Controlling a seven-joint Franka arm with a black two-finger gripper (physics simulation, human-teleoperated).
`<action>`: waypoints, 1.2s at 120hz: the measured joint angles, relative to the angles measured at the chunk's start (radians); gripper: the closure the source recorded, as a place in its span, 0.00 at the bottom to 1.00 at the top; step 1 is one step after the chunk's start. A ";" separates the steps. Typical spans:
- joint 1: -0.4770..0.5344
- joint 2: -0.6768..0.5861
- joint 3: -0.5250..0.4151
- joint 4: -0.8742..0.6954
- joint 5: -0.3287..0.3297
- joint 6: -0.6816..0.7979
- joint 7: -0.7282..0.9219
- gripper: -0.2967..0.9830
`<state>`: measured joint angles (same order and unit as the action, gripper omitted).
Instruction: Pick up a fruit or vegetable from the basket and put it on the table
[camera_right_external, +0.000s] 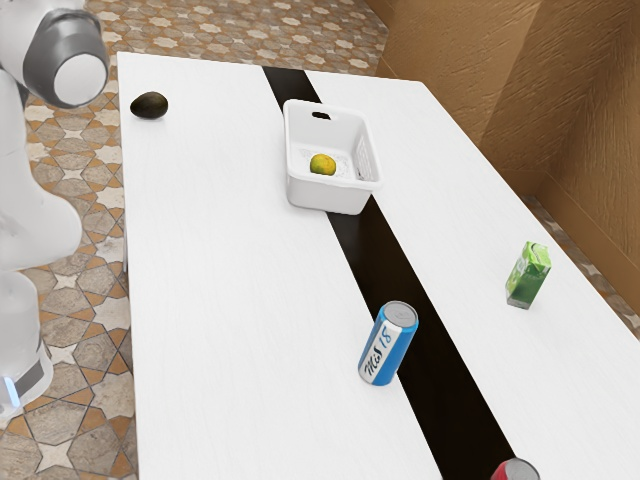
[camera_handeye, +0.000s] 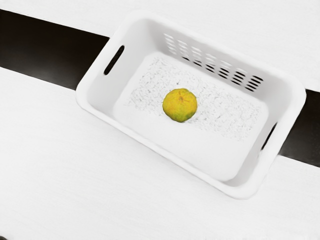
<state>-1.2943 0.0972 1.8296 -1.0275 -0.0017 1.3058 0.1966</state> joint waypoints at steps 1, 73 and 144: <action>-0.002 0.000 -0.004 0.001 -0.002 -0.002 0.001 0.25; 0.115 -0.899 -0.476 -0.237 0.860 -0.066 -0.030 0.25; 0.117 -0.932 -0.249 -0.249 0.751 0.479 0.099 0.25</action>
<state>-1.1769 -0.8347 1.5808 -1.2764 0.7493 1.7846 0.2952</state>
